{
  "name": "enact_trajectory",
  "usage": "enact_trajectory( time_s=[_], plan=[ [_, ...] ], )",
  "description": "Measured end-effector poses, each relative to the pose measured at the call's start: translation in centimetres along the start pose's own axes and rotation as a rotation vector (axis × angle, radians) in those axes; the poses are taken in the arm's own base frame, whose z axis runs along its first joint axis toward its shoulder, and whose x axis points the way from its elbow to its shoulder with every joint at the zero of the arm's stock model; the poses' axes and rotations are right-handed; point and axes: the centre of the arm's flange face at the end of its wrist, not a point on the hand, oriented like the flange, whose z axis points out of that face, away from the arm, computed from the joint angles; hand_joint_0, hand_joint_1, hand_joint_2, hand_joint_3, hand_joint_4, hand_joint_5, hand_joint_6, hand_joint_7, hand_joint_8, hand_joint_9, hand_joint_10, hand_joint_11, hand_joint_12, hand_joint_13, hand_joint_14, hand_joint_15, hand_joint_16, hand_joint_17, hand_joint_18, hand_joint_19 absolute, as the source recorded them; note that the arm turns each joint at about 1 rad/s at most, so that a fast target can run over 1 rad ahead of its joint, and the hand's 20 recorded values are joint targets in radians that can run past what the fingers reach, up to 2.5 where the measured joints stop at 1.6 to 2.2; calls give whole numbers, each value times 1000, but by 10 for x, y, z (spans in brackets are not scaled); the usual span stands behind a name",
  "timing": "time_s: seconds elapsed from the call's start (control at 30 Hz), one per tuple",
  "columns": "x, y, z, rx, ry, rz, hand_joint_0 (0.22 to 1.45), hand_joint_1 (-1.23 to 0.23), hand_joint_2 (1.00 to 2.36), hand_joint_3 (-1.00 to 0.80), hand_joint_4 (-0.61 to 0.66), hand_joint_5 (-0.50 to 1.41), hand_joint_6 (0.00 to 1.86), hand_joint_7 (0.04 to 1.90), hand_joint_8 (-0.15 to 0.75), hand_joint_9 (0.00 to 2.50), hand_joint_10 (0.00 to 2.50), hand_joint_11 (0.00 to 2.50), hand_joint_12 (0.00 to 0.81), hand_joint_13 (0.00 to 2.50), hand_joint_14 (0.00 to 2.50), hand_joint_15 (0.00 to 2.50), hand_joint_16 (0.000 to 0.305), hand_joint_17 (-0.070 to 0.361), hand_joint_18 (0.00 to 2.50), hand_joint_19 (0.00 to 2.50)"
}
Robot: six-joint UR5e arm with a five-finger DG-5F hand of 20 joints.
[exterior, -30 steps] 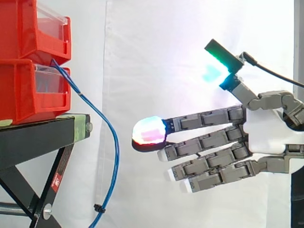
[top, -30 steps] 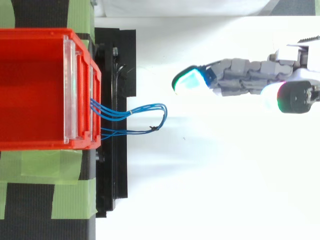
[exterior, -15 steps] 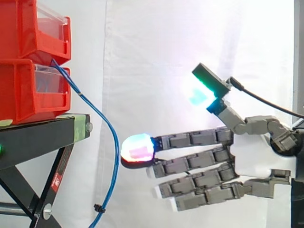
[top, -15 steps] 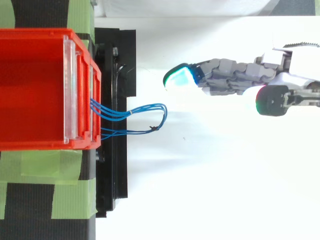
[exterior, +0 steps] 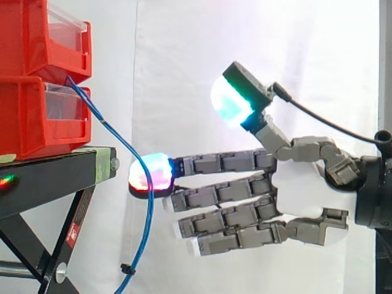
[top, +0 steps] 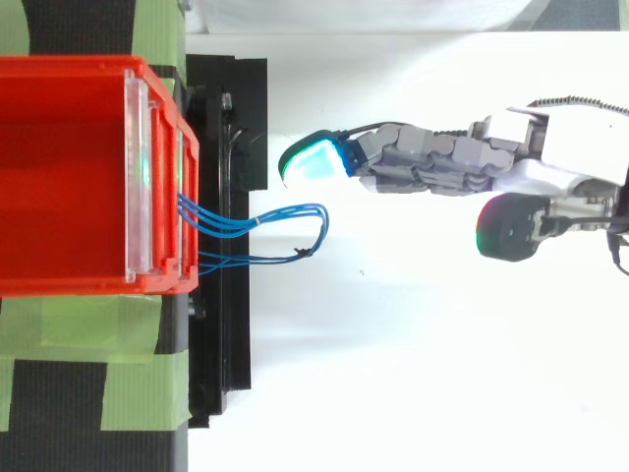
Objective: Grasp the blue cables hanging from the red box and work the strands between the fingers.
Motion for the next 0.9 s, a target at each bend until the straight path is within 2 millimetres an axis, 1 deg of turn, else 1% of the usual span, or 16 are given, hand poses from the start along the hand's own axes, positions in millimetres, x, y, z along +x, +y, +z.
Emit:
enact_trajectory(
  time_s=[0.03, 0.2, 0.27, 0.33, 0.4, 0.53, 0.8, 0.9],
  plan=[
    [1, -3, 0, 3, 1, -2, 621, -341, 1000, -1000, 104, -488, 4, 659, 269, 0, 1, 131, 353, 0, 4, 209, 72, 163, 0, 190],
    [8, -34, 8, 9, 8, 24, 622, -342, 1000, -1000, 104, -488, 4, 661, 270, 0, 4, 132, 353, 0, 4, 214, 73, 163, 0, 196],
    [12, -43, 14, 2, 10, 44, 622, -342, 1000, -1000, 104, -488, 4, 661, 270, 0, 2, 132, 354, 0, 4, 214, 72, 162, 0, 198],
    [15, -48, 19, -7, 12, 57, 623, -342, 1000, -1000, 104, -488, 5, 661, 270, 0, 1, 131, 354, 0, 4, 215, 72, 163, 0, 195],
    [17, -50, 24, -16, 12, 65, 623, -342, 1000, -1000, 105, -486, 4, 661, 269, 0, 2, 139, 353, 0, 4, 211, 72, 163, 0, 199],
    [20, -48, 32, -31, 12, 72, 623, -342, 1000, -1000, 107, -484, 4, 664, 271, 0, 2, 140, 353, 0, 4, 215, 73, 163, 0, 200],
    [23, -44, 38, -44, 6, 48, 623, -342, 1000, -1000, 111, -480, 5, 668, 277, 0, 2, 159, 356, 0, 5, 226, 72, 163, 0, 208],
    [24, -47, 42, -44, 6, 37, 625, -342, 1000, -1000, 111, -479, 5, 668, 281, 0, 3, 173, 357, 0, 4, 226, 72, 163, 0, 225]
  ],
)
